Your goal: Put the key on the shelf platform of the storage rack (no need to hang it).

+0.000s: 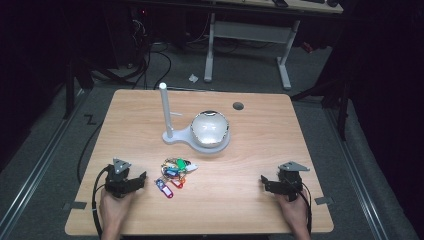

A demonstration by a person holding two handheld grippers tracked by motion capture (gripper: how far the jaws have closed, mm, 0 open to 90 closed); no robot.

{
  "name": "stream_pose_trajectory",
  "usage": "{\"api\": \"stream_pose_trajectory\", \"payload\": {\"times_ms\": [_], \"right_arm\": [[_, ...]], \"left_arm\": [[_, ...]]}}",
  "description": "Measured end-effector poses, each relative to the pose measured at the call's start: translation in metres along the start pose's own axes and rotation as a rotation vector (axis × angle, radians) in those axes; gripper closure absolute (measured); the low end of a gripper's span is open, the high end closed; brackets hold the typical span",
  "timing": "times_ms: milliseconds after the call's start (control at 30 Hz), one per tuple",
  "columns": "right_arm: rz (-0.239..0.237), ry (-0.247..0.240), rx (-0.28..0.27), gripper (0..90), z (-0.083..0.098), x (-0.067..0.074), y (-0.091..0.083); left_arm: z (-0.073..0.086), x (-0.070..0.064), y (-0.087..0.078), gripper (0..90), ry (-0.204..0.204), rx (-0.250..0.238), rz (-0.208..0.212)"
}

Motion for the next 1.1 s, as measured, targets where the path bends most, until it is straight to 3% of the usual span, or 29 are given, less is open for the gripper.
{"api": "stream_pose_trajectory", "payload": {"times_ms": [300, 600, 733, 1100], "right_arm": [[0.000, 0.000, 0.000, 17.0, 0.000, 0.000, 0.000], [0.000, 0.002, 0.000, 17.0, 0.000, 0.000, 0.000], [0.000, 0.002, 0.000, 17.0, 0.000, 0.000, 0.000], [0.000, 0.001, 0.000, 17.0, 0.000, 0.000, 0.000]], "left_arm": [[0.000, 0.000, -0.001, 29.8, -0.014, 0.009, -0.017], [0.000, -0.005, -0.008, 31.5, -0.039, 0.001, 0.031], [-0.002, -0.010, -0.011, 31.3, -0.023, -0.001, 0.051], [-0.023, -0.046, -0.019, 29.2, 0.057, -0.018, 0.119]]}}
Point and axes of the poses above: each handheld gripper's, and its own axes: y roughly forward along the jaws, z roughly out of its underside, x roughly to its left, the point moved 9 cm from there along y, roughly forward along the jaws, and after that the axes turned 6 degrees about x, right-handed, at the moved point
